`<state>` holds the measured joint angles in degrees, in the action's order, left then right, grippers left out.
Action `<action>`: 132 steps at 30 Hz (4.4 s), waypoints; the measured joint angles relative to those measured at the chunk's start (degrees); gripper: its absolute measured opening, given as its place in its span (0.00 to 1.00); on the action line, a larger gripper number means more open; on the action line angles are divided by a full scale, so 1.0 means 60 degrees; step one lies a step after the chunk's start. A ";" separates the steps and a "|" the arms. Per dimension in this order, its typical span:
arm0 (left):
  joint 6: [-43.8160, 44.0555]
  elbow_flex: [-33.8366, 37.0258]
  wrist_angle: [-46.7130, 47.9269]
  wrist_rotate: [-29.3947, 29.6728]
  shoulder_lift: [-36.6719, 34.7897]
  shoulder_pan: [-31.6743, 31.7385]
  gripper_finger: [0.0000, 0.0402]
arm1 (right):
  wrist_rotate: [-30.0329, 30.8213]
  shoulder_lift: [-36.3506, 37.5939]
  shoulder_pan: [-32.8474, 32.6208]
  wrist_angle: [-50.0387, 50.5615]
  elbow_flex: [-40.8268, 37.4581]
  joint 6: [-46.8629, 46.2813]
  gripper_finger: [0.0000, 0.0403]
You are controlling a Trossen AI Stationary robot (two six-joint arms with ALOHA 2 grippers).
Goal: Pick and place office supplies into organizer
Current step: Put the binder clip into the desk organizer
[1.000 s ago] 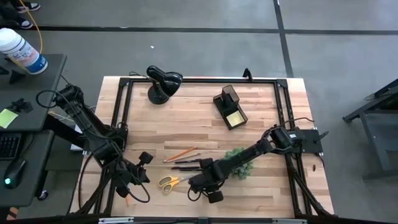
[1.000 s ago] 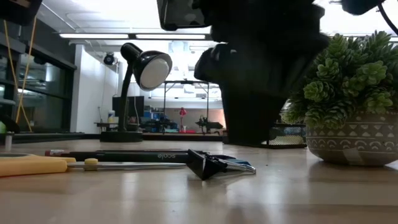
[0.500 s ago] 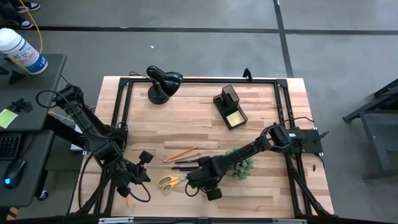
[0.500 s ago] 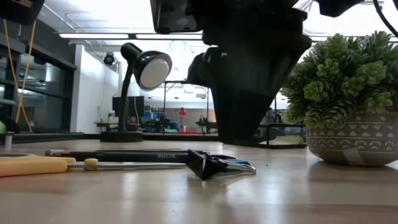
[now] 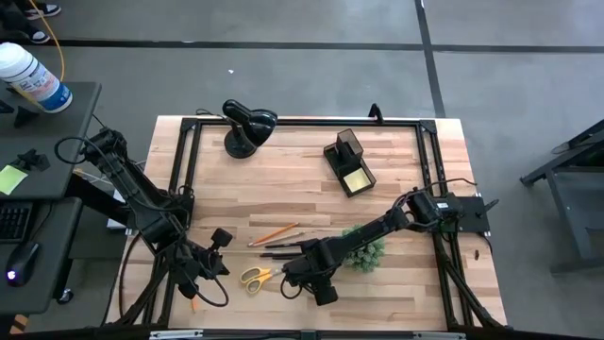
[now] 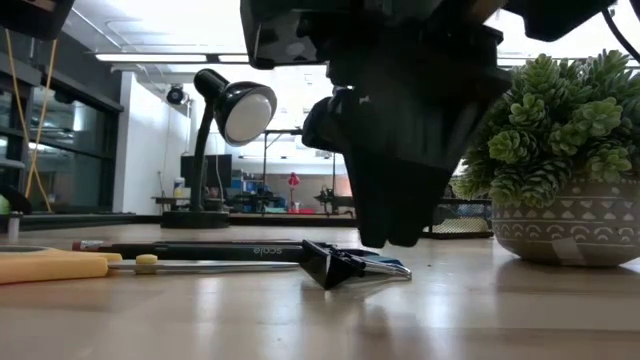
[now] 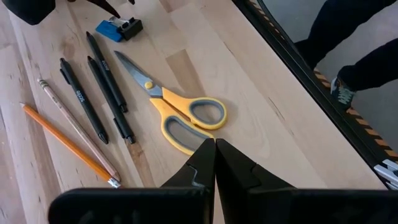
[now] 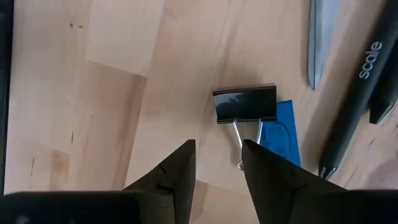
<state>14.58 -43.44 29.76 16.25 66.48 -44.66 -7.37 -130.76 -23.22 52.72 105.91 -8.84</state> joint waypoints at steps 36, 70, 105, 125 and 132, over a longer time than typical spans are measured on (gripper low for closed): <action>-0.0061 0.0000 -0.0011 0.0182 0.0000 0.0000 0.00 | 0.0169 -0.0484 0.0015 -0.0208 0.0025 -0.0233 0.03; 0.0150 0.0001 -0.0007 0.0335 0.0000 0.0000 0.00 | 0.3131 -0.0528 0.4963 0.6213 0.3756 -0.1637 0.00; 0.0653 0.0000 -0.0007 0.0424 0.0004 0.0002 0.00 | 0.3918 -0.1399 0.7713 0.6216 0.3759 -0.3738 0.00; 0.0653 0.0000 0.0036 0.0415 0.0003 0.0004 0.00 | 0.3735 -0.1399 0.7960 0.6216 0.3759 -0.3341 0.00; 0.0653 0.0000 0.0036 0.0412 0.0004 0.0004 0.00 | 0.3689 -0.1401 0.7974 0.6216 0.3759 -0.3414 0.00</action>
<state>18.50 -43.44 29.98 18.72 66.50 -44.64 14.76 -139.17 24.62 90.02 128.46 -29.32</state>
